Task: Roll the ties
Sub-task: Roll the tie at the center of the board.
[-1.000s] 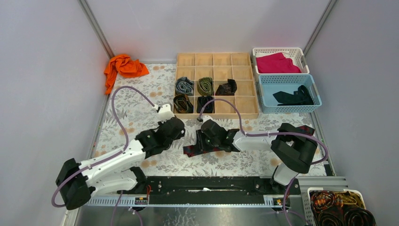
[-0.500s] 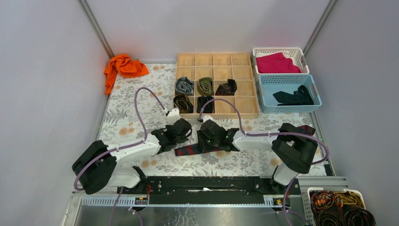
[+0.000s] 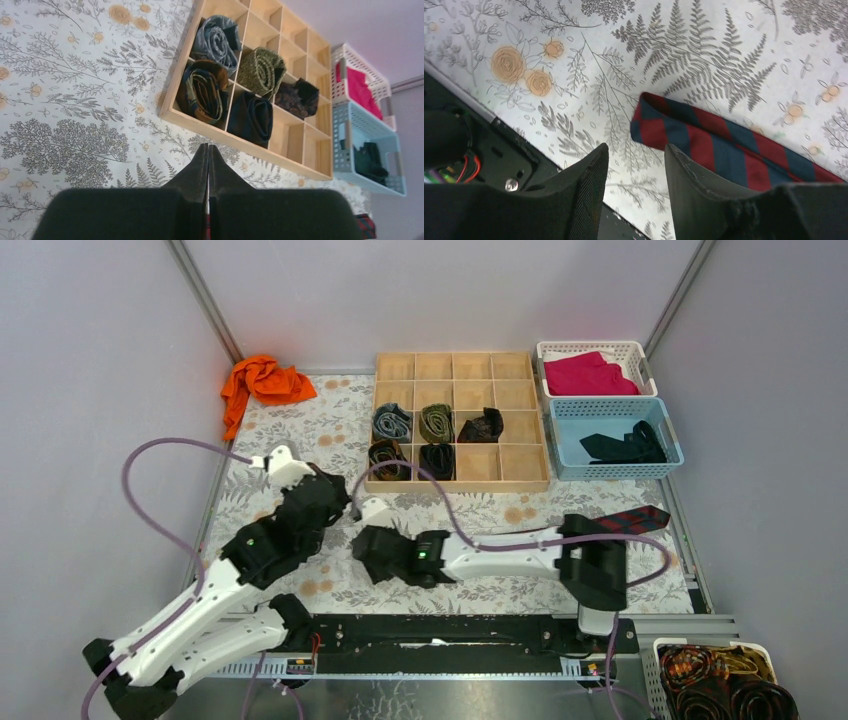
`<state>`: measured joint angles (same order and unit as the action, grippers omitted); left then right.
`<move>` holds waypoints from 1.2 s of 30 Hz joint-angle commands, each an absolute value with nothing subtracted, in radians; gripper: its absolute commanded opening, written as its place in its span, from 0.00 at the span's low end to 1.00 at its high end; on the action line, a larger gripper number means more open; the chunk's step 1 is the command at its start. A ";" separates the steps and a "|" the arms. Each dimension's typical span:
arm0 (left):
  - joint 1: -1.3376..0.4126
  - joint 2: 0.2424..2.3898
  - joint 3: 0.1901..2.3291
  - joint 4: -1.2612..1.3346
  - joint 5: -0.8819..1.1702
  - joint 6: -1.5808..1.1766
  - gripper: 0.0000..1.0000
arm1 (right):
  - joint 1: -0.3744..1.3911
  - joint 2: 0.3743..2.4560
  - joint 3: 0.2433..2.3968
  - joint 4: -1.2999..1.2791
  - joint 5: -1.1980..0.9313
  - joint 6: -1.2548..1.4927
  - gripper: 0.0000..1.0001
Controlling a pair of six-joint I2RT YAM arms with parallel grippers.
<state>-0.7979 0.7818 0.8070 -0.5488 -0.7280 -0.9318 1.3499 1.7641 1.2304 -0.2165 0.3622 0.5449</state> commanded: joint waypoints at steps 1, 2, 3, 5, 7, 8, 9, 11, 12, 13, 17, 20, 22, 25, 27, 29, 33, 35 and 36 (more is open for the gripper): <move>-0.794 0.727 0.842 -0.715 -0.808 -0.939 0.00 | 1.377 1.937 1.430 -0.448 0.494 0.565 0.52; -0.795 0.709 0.838 -0.721 -0.806 -0.940 0.00 | 1.377 1.966 1.462 -0.474 0.498 0.571 0.51; -0.795 0.690 0.831 -0.727 -0.805 -0.942 0.00 | 1.378 1.989 1.490 -0.495 0.503 0.579 0.50; -0.795 0.658 0.824 -0.739 -0.802 -0.947 0.00 | 1.378 2.024 1.531 -0.546 0.525 0.605 0.48; -0.795 0.633 0.823 -0.741 -0.793 -0.942 0.01 | 1.378 2.047 1.561 -0.591 0.546 0.633 0.46; -0.795 0.620 0.823 -0.740 -0.788 -0.935 0.01 | 1.378 2.055 1.568 -0.601 0.556 0.640 0.45; -0.795 0.611 0.823 -0.742 -0.786 -0.932 0.01 | 1.378 2.061 1.571 -0.605 0.561 0.647 0.45; -0.795 0.599 0.827 -0.751 -0.795 -0.928 0.01 | 1.377 2.078 1.580 -0.611 0.560 0.651 0.44; -0.795 0.594 0.830 -0.758 -0.801 -0.928 0.01 | 1.377 2.088 1.588 -0.615 0.560 0.651 0.43; -0.795 0.588 0.833 -0.765 -0.805 -0.927 0.01 | 1.378 2.100 1.600 -0.621 0.559 0.652 0.43; -0.795 0.565 0.845 -0.797 -0.810 -0.927 0.01 | 1.378 2.133 1.642 -0.631 0.551 0.658 0.44; -0.793 0.534 0.839 -0.809 -0.810 -0.928 0.01 | 1.378 2.136 1.651 -0.613 0.535 0.658 0.47; -0.795 0.515 0.834 -0.811 -0.810 -0.928 0.01 | 1.377 2.144 1.659 -0.604 0.525 0.658 0.48; -0.795 0.500 0.828 -0.815 -0.810 -0.928 0.01 | 1.375 2.162 1.674 -0.604 0.518 0.660 0.50; -0.794 0.501 0.828 -0.819 -0.809 -0.927 0.01 | 1.371 2.177 1.684 -0.603 0.509 0.662 0.50; -0.795 0.503 0.826 -0.821 -0.808 -0.926 0.01 | 1.362 2.189 1.687 -0.595 0.491 0.663 0.49; -0.795 0.504 0.816 -0.816 -0.800 -0.924 0.01 | 1.344 2.201 1.684 -0.592 0.493 0.682 0.26; -0.795 0.506 0.812 -0.813 -0.801 -0.923 0.01 | 1.339 2.189 1.666 -0.572 0.505 0.675 0.20; -0.795 0.507 0.810 -0.813 -0.801 -0.923 0.00 | 1.339 2.182 1.658 -0.560 0.513 0.669 0.17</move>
<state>-0.7948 0.5060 0.8284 -0.8024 -0.7860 -0.9325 1.3579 2.1895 1.6558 -0.5865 0.4957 0.6563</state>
